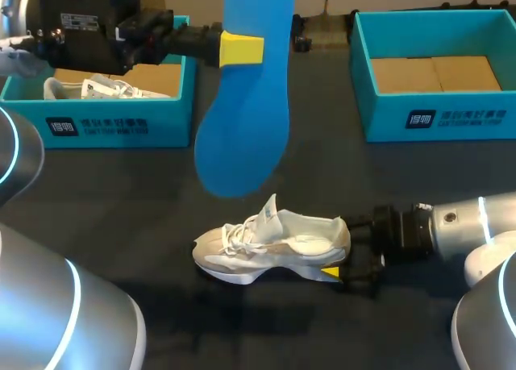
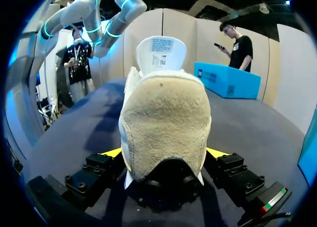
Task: Take the shoe out of the shoebox, open the shoe tongue, remove and reinsert the insole, then place the shoe into the shoebox
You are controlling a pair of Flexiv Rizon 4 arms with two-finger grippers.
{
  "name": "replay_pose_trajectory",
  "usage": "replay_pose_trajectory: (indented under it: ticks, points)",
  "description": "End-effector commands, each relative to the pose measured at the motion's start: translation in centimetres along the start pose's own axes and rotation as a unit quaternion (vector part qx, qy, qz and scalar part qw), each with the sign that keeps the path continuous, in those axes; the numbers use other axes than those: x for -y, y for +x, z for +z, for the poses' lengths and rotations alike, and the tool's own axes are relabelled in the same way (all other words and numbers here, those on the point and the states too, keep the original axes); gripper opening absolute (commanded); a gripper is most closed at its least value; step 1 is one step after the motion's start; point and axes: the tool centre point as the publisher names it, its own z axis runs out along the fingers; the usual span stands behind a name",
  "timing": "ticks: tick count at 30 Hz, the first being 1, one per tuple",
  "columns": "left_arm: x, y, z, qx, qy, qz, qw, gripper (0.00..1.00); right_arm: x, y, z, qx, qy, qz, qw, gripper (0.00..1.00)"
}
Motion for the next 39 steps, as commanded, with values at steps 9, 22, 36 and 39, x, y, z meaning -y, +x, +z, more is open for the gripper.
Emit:
replay_pose_trajectory:
  ticks: [9, 22, 36, 39]
  points:
    - [0.0, -0.1, 0.2, -0.001, -0.001, 0.0, 1.0, 0.0, -3.0, -0.4, -2.3, -0.023, 0.196, 0.004, 0.98, 1.0]
    - [0.0, -0.1, 0.2, -0.001, -0.001, 0.0, 1.0, 0.0, -5.2, -0.3, -3.7, -0.016, 0.374, 0.013, 0.927, 1.0]
    - [0.0, -0.1, 0.2, -0.001, -0.001, 0.0, 1.0, 0.0, -7.4, 0.1, -2.7, -0.018, 0.534, 0.014, 0.845, 1.0]
    - [0.0, -0.1, 0.2, -0.001, -0.001, 0.0, 1.0, 0.0, -7.7, 0.1, -2.6, -0.022, 0.561, 0.016, 0.827, 1.0]
